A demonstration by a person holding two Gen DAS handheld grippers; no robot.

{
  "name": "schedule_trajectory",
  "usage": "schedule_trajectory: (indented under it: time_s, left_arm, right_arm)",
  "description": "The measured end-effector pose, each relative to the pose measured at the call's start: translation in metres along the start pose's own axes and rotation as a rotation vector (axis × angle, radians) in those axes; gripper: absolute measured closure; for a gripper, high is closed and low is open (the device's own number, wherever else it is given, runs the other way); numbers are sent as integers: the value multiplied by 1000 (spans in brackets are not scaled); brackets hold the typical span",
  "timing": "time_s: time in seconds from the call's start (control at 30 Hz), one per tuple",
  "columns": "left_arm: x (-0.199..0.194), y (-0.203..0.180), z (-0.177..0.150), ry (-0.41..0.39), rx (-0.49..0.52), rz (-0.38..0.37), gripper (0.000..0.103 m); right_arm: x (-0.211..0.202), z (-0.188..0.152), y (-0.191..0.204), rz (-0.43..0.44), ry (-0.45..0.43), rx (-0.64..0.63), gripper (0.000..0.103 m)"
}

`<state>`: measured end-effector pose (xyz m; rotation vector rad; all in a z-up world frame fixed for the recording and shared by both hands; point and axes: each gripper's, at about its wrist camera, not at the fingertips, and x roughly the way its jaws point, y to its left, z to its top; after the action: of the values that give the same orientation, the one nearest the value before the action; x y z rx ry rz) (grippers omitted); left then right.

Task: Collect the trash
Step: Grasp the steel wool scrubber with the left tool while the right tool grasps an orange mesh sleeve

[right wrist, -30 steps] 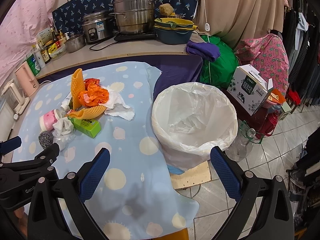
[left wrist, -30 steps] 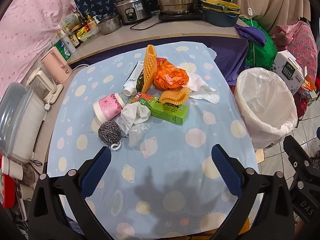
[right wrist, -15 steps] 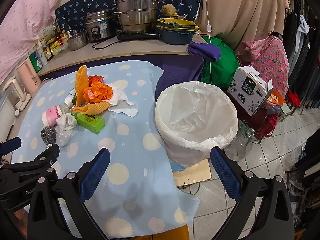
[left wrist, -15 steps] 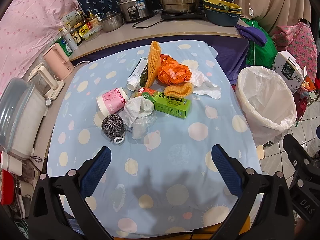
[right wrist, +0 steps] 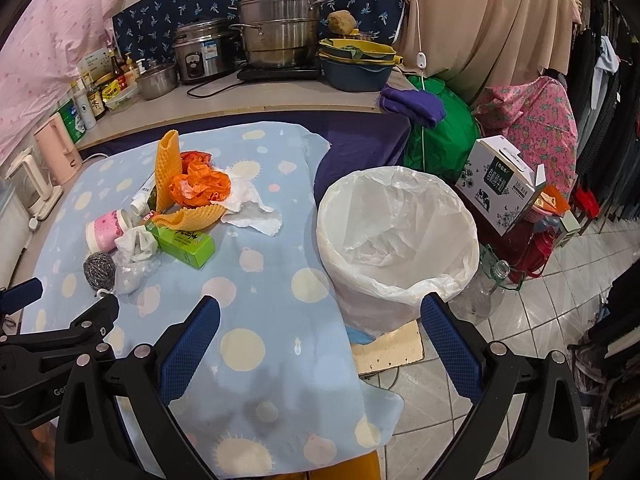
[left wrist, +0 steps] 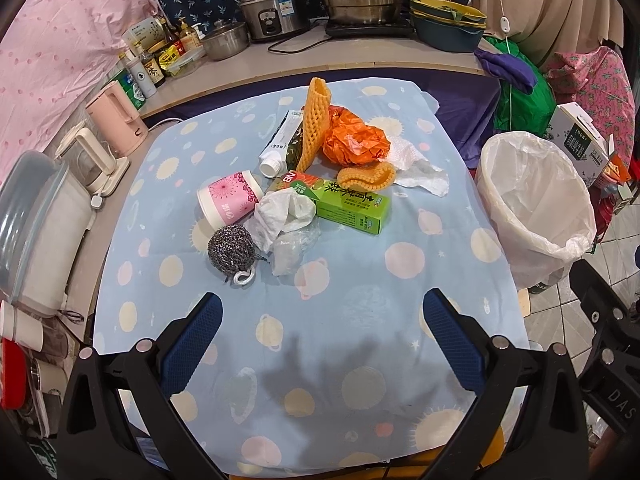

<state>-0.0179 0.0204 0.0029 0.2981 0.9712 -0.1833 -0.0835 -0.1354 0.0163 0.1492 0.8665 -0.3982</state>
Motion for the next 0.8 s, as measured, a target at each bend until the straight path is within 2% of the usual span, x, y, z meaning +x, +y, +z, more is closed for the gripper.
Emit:
schedule_trajectory:
  time_s: [0.27, 0.43, 0.8]
  left_arm:
    - [15, 14, 3, 28, -12, -14, 7]
    - [35, 35, 0, 42, -70, -8, 7]
    - [94, 112, -10, 118, -235, 70, 7]
  right_arm:
    - [14, 9, 4, -10, 5, -1, 7]
    - [34, 17, 9, 30, 1, 19, 7]
    - [90, 41, 73, 129, 8, -52, 7]
